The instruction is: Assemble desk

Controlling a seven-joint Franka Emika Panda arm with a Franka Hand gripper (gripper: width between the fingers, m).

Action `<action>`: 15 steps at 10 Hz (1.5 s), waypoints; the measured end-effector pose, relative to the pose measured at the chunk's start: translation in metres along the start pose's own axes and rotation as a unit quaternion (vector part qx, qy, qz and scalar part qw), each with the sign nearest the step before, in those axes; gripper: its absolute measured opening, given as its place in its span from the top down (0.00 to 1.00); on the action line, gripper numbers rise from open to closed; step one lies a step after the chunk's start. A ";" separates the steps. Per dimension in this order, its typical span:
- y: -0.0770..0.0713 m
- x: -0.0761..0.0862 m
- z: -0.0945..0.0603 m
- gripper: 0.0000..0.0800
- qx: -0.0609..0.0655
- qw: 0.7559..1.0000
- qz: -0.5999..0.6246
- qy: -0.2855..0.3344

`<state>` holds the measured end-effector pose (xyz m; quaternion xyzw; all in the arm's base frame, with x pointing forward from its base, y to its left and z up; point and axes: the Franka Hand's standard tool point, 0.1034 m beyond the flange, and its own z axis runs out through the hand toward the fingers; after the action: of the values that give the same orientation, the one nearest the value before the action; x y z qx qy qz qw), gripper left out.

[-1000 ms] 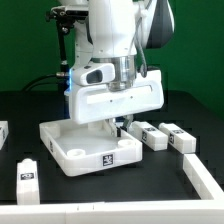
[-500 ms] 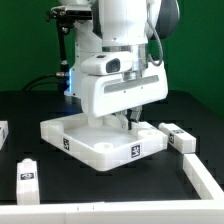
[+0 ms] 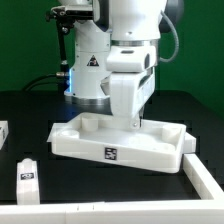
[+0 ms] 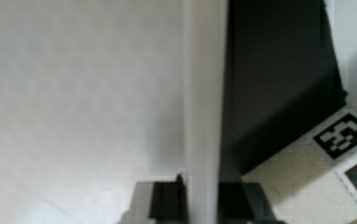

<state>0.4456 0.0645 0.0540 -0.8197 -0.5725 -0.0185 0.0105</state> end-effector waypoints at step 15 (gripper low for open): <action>0.073 -0.006 0.023 0.93 0.046 0.986 -0.162 -0.012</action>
Offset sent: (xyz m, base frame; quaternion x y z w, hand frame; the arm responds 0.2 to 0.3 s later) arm 0.0811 -0.0080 0.0331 -0.0007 0.0220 -0.3337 0.9424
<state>0.5125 0.0345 0.0310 -0.7152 -0.6978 0.0158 0.0379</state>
